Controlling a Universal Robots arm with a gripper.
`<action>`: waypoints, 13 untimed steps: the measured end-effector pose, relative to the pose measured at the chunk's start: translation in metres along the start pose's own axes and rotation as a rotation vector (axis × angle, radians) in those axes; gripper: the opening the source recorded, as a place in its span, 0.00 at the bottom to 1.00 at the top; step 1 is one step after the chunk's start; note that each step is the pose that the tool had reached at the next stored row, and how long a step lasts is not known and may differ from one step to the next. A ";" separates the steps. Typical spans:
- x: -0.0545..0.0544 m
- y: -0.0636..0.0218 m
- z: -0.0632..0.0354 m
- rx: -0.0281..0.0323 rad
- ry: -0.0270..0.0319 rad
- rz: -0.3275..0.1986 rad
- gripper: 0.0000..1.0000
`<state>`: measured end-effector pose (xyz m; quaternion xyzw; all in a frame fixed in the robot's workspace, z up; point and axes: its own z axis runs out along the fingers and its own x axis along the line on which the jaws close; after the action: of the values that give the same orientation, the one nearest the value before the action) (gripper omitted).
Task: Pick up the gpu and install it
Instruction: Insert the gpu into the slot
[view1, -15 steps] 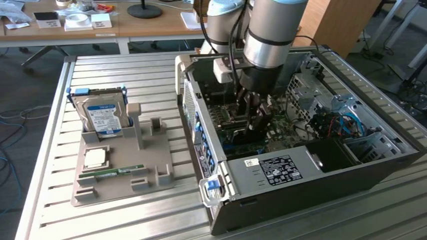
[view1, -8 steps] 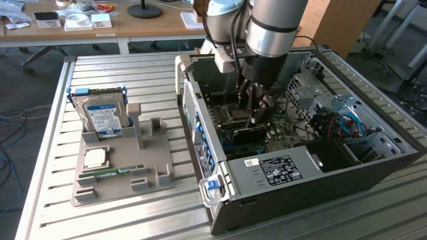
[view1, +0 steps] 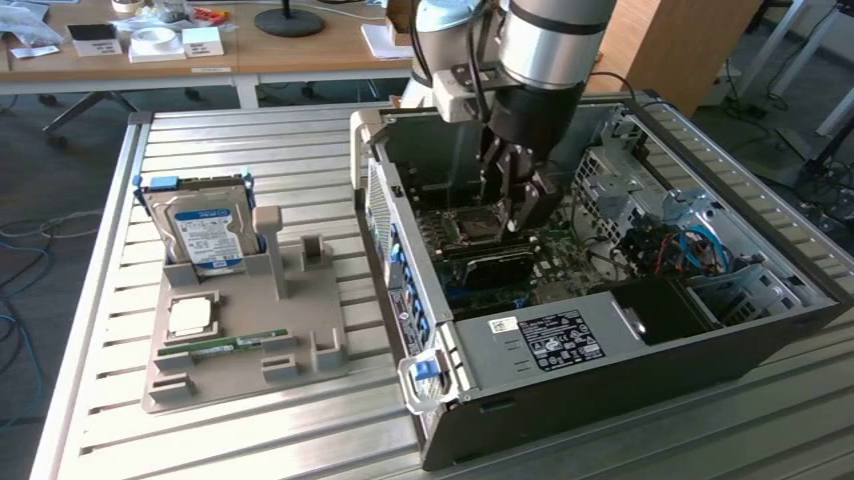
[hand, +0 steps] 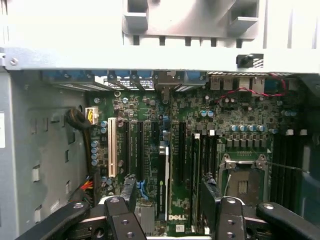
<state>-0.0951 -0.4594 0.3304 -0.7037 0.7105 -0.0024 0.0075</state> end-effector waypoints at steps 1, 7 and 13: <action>0.000 0.0000 -0.0022 0.0000 -0.0001 0.000 0.64; 0.000 -0.0002 -0.0140 0.0000 -0.0001 0.000 0.64; 0.000 -0.0003 -0.0240 0.0000 -0.0001 0.000 0.64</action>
<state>-0.0951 -0.4594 0.3544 -0.7037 0.7105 -0.0024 0.0075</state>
